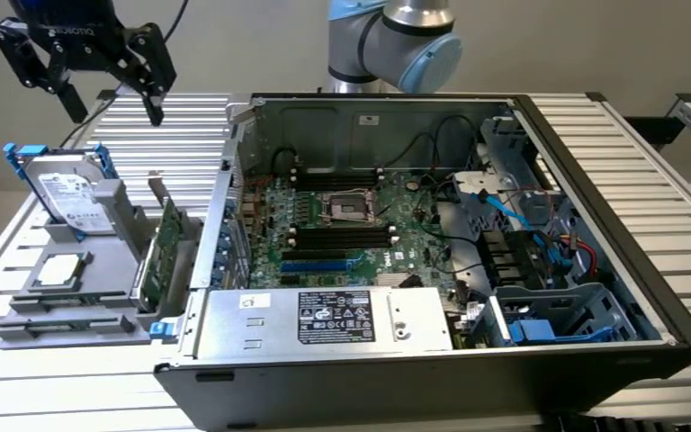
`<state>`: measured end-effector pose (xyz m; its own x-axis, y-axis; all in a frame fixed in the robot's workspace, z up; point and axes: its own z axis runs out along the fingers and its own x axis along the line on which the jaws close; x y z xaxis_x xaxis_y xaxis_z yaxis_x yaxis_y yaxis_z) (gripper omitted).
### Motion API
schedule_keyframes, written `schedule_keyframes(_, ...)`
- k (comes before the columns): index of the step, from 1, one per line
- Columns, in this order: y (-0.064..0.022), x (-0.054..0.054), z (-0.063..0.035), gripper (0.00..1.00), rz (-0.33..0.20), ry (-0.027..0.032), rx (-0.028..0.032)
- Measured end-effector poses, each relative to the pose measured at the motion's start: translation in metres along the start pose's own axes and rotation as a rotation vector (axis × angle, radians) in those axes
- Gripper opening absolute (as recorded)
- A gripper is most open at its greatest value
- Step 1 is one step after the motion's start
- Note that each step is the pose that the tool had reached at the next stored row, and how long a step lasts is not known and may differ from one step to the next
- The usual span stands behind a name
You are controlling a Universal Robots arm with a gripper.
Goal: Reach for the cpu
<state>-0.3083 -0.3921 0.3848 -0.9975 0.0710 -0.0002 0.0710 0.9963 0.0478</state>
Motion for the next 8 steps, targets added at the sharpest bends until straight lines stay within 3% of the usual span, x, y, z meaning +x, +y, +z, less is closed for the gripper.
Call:
schedule_keyframes(2, 0.0, 0.0, 0.0, 0.84, 0.0, 0.0, 0.0)
schedule_keyframes(3, 0.0, 0.0, 0.0, 0.84, 0.0, 0.0, 0.0)
schedule_keyframes(4, 0.0, 0.0, 0.0, 0.73, 0.0, 0.0, 0.0)
schedule_keyframes(5, 0.0, 0.0, 0.0, 0.73, 0.0, 0.0, 0.0)
schedule_keyframes(7, 0.0, 0.0, 0.0, 0.6, 0.0, 0.0, -0.0001)
schedule_keyframes(8, 0.0, 0.0, 0.0, 0.6, 0.0, 0.0, 0.0)
